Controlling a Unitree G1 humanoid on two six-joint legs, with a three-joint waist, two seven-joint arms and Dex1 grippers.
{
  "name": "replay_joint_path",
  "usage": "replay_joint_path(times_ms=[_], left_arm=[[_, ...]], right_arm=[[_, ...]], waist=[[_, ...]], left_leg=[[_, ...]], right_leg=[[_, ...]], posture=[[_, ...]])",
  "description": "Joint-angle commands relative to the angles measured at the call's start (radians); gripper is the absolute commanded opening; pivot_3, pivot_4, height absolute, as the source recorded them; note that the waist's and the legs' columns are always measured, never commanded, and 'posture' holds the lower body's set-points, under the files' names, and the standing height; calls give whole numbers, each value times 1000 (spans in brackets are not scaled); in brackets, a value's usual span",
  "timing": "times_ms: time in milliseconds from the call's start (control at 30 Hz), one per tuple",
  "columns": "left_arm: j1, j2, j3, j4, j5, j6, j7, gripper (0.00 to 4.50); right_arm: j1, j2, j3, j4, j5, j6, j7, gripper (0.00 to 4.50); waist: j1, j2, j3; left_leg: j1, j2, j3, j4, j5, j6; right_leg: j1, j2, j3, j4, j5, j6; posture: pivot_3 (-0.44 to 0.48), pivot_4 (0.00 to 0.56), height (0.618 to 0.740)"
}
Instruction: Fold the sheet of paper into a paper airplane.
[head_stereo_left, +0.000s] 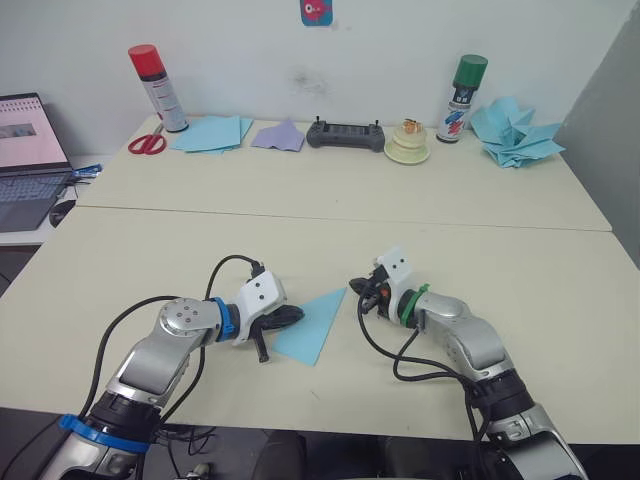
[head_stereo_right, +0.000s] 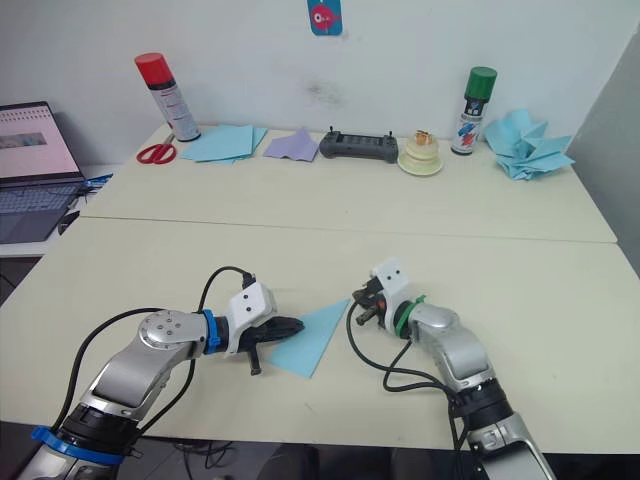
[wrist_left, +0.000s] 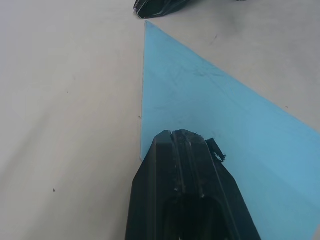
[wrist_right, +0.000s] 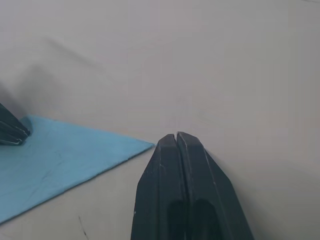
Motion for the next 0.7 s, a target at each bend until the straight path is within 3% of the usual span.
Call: replay_joint_path(times_ms=[33, 300, 700], left_arm=[[2, -8, -35, 26, 31, 16, 4, 60], [7, 1, -28, 19, 31, 26, 1, 60], [47, 13, -9, -21, 30, 57, 9, 60]], right_arm=[[17, -5, 27, -90, 44, -74, 112, 0], [9, -51, 212, -43, -85, -2, 152, 0], [-3, -82, 335, -98, 20, 192, 364, 0]], waist=[[-2, 1, 1], [-4, 2, 1], [-9, 1, -1]], left_leg=[[0, 0, 0, 0, 0, 0], [0, 1, 0, -1, 0, 0], [1, 2, 0, -4, 0, 0]], right_leg=[[0, 0, 0, 0, 0, 0], [-1, 0, 0, 0, -1, -1], [-1, 1, -1, 0, -4, -2]], posture=[[0, 150, 740], [0, 150, 740], [0, 150, 740]])
